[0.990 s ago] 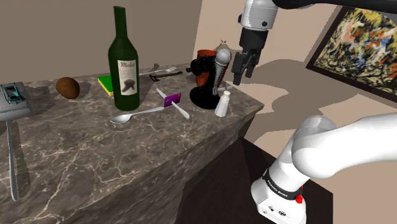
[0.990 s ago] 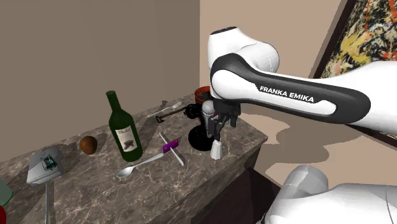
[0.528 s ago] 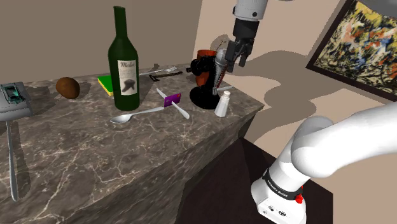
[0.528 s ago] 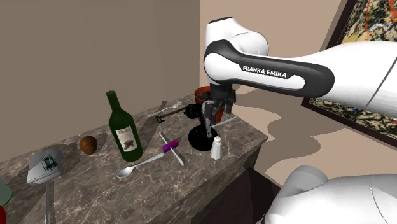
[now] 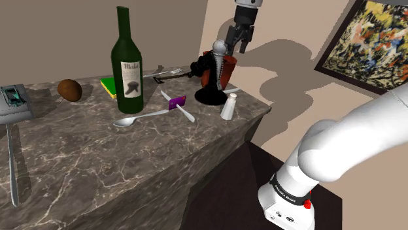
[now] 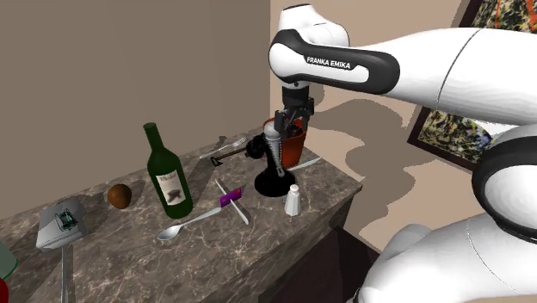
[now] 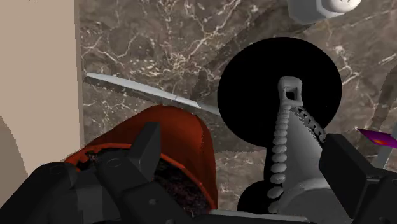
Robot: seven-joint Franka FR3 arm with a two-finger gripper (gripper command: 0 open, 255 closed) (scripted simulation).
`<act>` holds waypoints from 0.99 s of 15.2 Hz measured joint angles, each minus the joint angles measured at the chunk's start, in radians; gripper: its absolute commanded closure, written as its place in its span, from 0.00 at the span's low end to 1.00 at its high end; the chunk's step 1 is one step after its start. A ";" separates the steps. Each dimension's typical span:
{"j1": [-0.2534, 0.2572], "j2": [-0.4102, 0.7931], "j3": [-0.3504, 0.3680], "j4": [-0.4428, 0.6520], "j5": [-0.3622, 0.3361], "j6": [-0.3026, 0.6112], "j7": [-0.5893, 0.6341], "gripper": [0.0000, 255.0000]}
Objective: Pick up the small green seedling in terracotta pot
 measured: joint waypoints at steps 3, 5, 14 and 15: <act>-0.010 0.096 -0.030 0.117 0.005 -0.003 -0.035 0.00; -0.019 0.167 -0.054 0.216 0.013 -0.017 -0.065 0.00; -0.050 0.351 -0.107 0.419 0.053 -0.007 -0.135 0.00; -0.050 0.348 -0.108 0.400 0.052 0.009 -0.135 0.00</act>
